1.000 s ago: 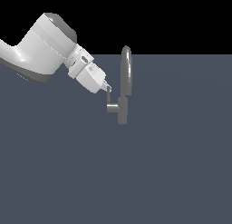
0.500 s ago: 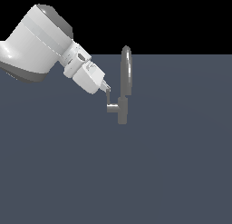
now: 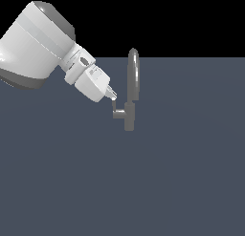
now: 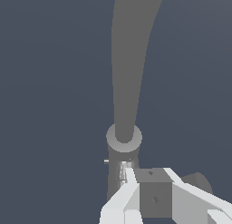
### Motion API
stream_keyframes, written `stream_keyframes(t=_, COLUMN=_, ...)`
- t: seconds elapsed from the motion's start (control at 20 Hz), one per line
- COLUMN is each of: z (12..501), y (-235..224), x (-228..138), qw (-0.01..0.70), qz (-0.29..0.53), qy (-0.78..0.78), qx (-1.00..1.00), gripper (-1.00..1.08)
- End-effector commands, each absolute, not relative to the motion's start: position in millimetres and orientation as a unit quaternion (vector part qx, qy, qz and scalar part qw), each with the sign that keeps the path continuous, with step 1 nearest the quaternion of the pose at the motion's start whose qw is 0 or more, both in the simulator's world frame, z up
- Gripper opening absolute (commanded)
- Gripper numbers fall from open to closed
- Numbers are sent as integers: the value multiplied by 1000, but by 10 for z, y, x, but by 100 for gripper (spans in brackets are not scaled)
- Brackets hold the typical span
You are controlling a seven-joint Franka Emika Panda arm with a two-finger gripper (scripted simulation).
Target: Turn on the faucet by rotating a designated handle.
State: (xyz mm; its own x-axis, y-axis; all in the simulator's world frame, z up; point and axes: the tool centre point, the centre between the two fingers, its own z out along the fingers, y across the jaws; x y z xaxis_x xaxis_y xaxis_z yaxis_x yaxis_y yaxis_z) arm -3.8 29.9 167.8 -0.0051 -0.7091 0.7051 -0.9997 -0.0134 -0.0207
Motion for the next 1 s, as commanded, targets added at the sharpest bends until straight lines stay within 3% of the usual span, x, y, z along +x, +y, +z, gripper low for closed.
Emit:
stream_keyframes(t=0.0, z=1587, y=290, x=-185, qw=269, qz=273, qy=-651, qx=655, gripper=-100)
stream_keyframes(t=0.35, z=1489, y=284, x=-425, qw=270, qz=272, qy=-652, qx=655, gripper=-100)
stream_keyframes(t=0.45, z=1561, y=297, x=-340, qw=264, qz=279, qy=-651, qx=655, gripper=-100)
stream_keyframes(t=0.95, z=1090, y=283, x=-615, qw=269, qz=273, qy=-652, qx=654, gripper=-100)
